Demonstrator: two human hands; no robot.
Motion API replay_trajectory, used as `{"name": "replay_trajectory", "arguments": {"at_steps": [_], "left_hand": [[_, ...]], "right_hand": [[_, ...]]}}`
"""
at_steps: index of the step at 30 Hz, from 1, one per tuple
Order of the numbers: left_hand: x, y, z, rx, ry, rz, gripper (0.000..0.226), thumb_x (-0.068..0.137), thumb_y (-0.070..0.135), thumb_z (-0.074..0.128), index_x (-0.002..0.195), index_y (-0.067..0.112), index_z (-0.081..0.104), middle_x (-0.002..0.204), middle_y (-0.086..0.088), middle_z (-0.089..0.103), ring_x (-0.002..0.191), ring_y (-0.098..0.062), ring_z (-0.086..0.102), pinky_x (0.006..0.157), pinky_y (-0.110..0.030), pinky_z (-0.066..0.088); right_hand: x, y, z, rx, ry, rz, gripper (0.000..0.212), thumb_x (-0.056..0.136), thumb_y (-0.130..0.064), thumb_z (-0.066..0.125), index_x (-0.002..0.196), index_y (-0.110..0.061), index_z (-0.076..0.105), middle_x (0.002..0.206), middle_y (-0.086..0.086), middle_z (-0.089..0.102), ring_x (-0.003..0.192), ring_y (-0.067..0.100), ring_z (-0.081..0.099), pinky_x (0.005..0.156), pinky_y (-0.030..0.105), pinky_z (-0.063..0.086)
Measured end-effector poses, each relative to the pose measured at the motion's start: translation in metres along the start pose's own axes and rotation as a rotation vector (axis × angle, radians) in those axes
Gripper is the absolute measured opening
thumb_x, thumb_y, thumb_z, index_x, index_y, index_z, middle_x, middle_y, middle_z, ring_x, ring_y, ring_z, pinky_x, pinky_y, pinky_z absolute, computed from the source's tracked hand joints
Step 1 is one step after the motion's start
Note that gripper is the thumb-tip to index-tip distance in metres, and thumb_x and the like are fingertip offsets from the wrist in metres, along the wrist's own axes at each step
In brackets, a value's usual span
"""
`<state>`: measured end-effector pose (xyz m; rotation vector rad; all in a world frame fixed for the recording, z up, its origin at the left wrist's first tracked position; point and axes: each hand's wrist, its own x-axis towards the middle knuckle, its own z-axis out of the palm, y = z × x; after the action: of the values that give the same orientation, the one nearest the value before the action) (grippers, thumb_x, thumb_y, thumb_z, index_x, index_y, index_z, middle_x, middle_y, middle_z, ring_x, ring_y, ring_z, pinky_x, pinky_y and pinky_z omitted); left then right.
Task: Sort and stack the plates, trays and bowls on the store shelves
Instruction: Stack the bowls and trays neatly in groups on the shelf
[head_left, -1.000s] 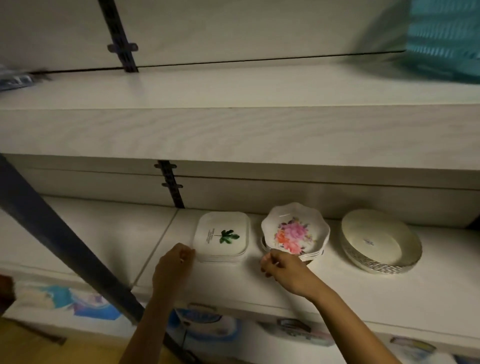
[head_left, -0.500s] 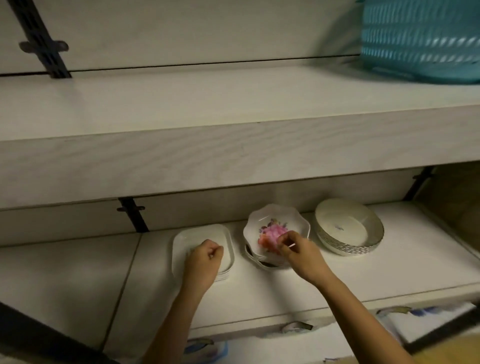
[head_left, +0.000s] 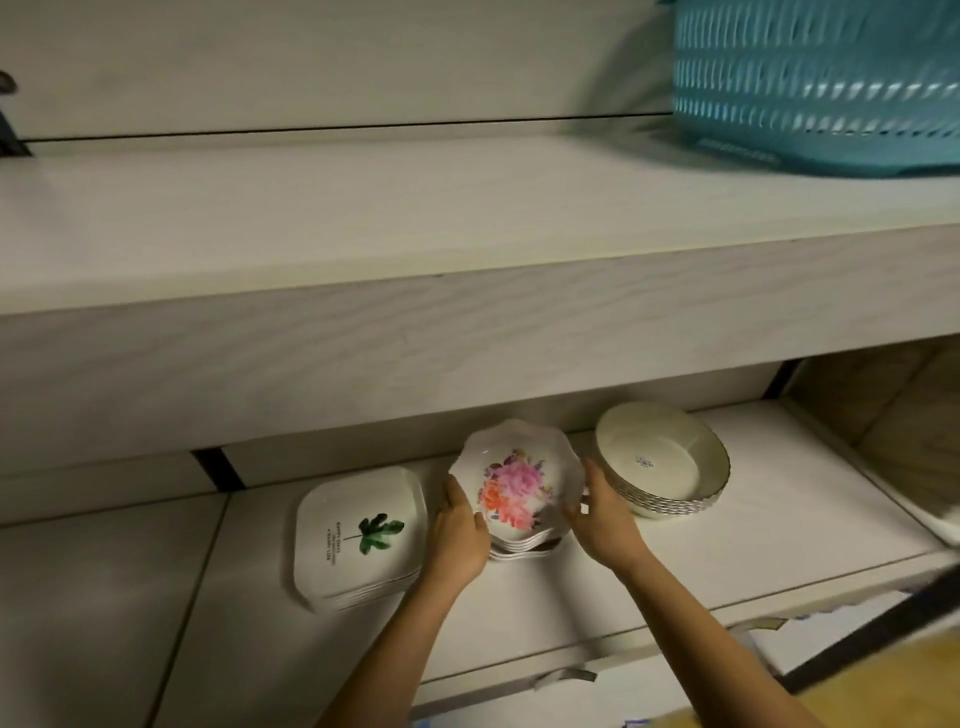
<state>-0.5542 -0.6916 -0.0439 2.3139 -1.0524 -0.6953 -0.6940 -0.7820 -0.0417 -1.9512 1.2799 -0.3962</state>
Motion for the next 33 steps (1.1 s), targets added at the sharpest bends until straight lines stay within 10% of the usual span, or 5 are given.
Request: {"name": "replay_trajectory", "arguments": {"at_steps": [8,13,23,33], "left_hand": [[0.029,0.003,-0.018,-0.162,-0.069,-0.061,0.051,0.092,0.002,0.037,0.141,0.006,0.026,0.144,-0.018,0.038,0.128,-0.034,0.042,0.104,-0.035,0.036],[0.036,0.000,-0.013,-0.223,-0.099,-0.111,0.045,0.089,0.000,0.037,0.133,0.007,0.041,0.135,-0.016,0.050,0.122,-0.032,0.049,0.104,-0.036,0.041],[-0.008,-0.007,-0.007,-0.299,-0.116,-0.134,0.036,0.083,0.008,0.045,0.119,0.006,0.049,0.115,-0.014,0.062,0.101,-0.029,0.059,0.081,-0.037,0.047],[-0.069,0.050,0.032,-0.447,-0.164,-0.050,0.035,0.075,0.023,0.054,0.109,0.015,0.051,0.103,-0.002,0.066,0.098,-0.024,0.063,0.090,-0.048,0.052]], "right_hand": [[-0.008,0.013,0.011,0.209,-0.030,0.239,0.053,0.089,-0.032,0.057,0.130,-0.006,0.036,0.124,0.012,0.055,0.110,0.030,0.056,0.094,0.042,0.046],[-0.008,0.005,0.014,0.516,-0.219,0.371,0.039,0.093,-0.025,0.047,0.129,-0.015,0.036,0.121,0.013,0.058,0.094,0.027,0.062,0.058,0.022,0.053],[-0.052,0.025,-0.002,0.528,-0.127,0.384,0.033,0.076,-0.037,0.055,0.105,-0.020,0.053,0.107,0.008,0.065,0.098,0.029,0.064,0.092,0.049,0.052],[-0.093,0.070,-0.079,0.433,0.037,0.297,0.024,0.090,-0.022,0.047,0.107,-0.011,0.059,0.097,0.008,0.067,0.075,0.020,0.068,0.068,0.040,0.059]]}}
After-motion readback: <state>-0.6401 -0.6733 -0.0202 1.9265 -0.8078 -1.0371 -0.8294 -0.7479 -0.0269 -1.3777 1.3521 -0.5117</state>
